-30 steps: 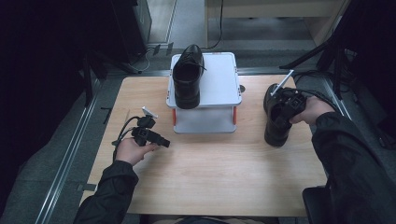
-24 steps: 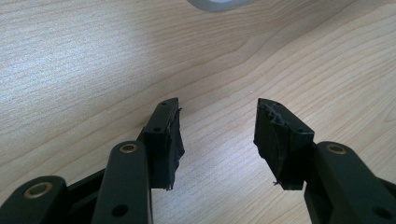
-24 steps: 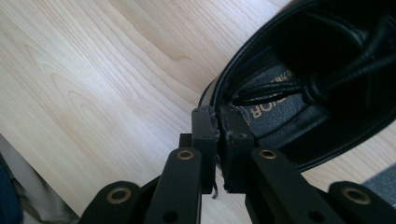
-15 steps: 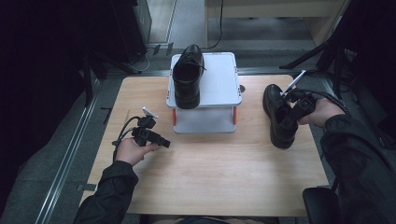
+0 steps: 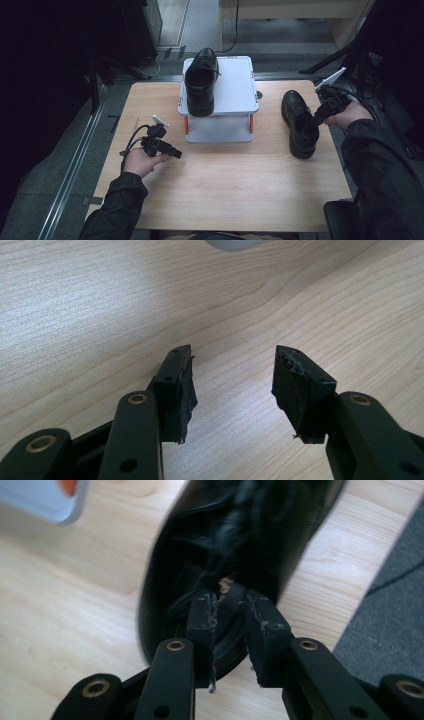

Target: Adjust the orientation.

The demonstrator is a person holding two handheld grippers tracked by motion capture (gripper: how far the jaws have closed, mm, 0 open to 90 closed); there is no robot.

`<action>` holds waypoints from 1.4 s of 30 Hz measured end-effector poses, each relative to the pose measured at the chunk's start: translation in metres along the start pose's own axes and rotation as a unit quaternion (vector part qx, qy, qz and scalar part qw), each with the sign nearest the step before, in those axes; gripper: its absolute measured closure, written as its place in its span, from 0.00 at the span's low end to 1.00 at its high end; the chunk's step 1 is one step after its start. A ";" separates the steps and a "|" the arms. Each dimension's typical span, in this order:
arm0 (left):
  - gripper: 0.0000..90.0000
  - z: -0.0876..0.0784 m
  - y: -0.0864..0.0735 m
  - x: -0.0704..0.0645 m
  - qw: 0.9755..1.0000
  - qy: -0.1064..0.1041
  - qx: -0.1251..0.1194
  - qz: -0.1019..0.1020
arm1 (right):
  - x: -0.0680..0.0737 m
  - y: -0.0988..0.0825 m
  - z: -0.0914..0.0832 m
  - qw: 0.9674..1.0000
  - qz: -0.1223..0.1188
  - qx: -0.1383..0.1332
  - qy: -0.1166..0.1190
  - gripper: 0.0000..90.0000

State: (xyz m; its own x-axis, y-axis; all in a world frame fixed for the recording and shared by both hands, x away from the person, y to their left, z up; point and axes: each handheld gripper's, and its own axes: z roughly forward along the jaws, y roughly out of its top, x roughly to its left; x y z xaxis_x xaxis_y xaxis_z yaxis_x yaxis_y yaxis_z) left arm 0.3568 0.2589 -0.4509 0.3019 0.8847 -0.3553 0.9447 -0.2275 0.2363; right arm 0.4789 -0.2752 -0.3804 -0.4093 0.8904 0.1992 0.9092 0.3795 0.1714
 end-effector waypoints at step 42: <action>0.57 -0.001 0.000 0.003 1.000 -0.002 -0.004 0.000 | -0.024 0.002 0.044 0.986 0.164 0.025 -0.024 0.96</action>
State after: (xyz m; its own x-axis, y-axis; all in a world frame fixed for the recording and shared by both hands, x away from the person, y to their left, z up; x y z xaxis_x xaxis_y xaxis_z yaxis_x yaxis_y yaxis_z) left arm 0.3576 0.2622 -0.4509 0.3028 0.8826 -0.3595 0.9436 -0.2248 0.2429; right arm 0.4935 -0.2847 -0.4275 -0.0899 0.9776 0.1905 0.9951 0.0803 0.0573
